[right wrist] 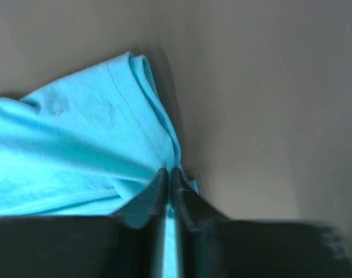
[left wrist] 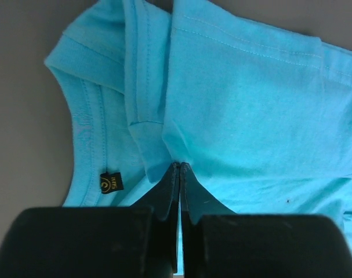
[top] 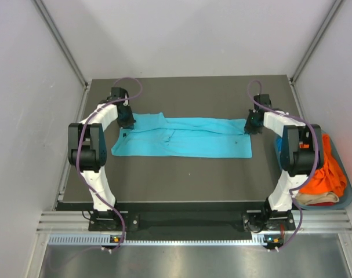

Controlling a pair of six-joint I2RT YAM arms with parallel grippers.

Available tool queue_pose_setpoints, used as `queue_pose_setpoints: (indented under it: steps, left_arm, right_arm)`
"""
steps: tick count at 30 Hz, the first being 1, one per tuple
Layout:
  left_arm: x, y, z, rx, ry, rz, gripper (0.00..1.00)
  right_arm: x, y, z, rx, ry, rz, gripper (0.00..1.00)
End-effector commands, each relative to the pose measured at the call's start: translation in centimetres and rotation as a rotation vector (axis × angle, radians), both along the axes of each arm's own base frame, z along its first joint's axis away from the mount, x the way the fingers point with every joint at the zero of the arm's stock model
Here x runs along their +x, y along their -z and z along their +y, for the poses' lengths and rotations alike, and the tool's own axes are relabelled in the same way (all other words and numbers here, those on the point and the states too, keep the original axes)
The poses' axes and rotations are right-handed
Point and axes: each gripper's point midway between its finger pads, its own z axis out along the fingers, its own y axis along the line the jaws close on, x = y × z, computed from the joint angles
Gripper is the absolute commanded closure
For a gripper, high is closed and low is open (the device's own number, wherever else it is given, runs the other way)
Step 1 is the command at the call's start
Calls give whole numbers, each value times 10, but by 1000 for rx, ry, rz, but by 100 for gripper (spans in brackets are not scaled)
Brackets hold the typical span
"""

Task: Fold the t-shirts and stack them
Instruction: Fold the tshirt

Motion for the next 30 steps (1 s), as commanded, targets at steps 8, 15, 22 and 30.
queue_pose_setpoints:
  steps: [8, 15, 22, 30]
  left_arm:
    - [7, -26, 28, 147, -41, -45, 100]
    - [3, -22, 36, 181, -68, -24, 100]
    - [-9, -16, 41, 202, -96, -7, 100]
    - [-16, -17, 31, 153, -62, 5, 81]
  right_arm:
    - [28, -16, -12, -56, -25, -112, 100]
    - [38, -15, -19, -95, -46, -132, 100]
    - [35, -6, -18, -75, -46, -122, 100]
    - [40, -29, -13, -59, -52, -162, 75]
